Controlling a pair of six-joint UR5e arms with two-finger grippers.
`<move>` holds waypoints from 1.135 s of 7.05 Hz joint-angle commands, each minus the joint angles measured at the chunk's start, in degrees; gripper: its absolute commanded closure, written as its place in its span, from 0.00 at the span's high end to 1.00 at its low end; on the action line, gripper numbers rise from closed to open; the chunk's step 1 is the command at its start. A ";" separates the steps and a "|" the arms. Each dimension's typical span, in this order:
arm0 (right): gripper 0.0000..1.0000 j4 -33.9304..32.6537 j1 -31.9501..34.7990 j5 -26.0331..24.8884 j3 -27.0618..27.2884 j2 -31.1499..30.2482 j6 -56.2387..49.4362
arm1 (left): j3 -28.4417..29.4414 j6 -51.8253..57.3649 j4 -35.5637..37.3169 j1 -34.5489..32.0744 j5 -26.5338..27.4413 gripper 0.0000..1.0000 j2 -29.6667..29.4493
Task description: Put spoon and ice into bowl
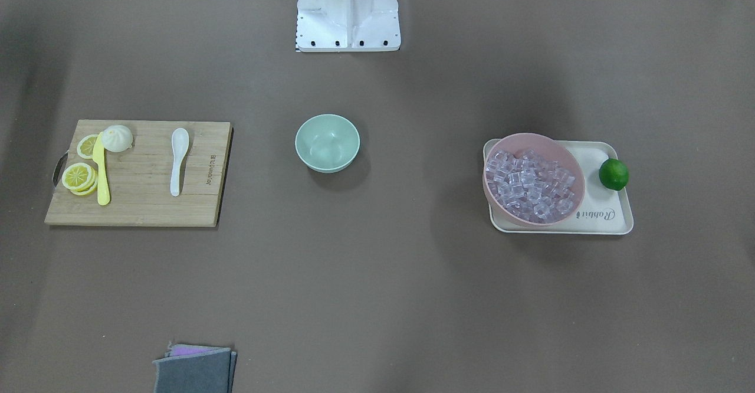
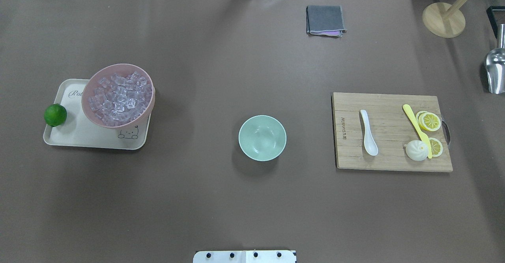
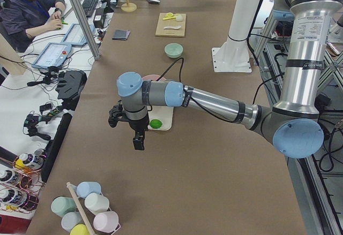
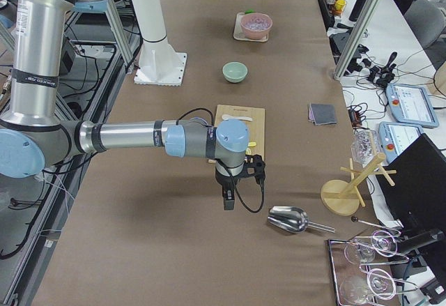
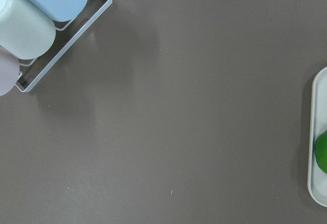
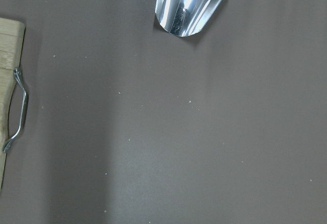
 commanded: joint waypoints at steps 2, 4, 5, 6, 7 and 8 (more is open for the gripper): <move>1.00 0.00 0.00 0.00 0.09 0.00 0.00 | -1.00 0.35 0.00 0.09 0.14 0.98 -0.14; 1.00 0.00 0.00 -0.09 2.00 -0.09 0.00 | -1.36 0.00 -1.57 0.09 0.13 0.98 -0.49; 1.00 0.00 0.00 -0.18 4.02 -0.09 0.09 | -1.36 0.00 -4.19 0.09 -0.04 0.98 -0.49; 1.00 0.17 0.00 -0.44 5.52 0.43 0.18 | -1.36 0.00 -7.27 0.09 -0.13 0.98 -0.14; 1.00 0.18 0.09 -0.79 9.02 0.87 0.18 | -1.27 0.00 -11.82 0.09 -0.22 0.98 -0.05; 1.00 0.00 0.96 -0.62 8.97 1.05 1.05 | -0.84 -0.09 -16.74 0.09 -0.22 0.98 -0.22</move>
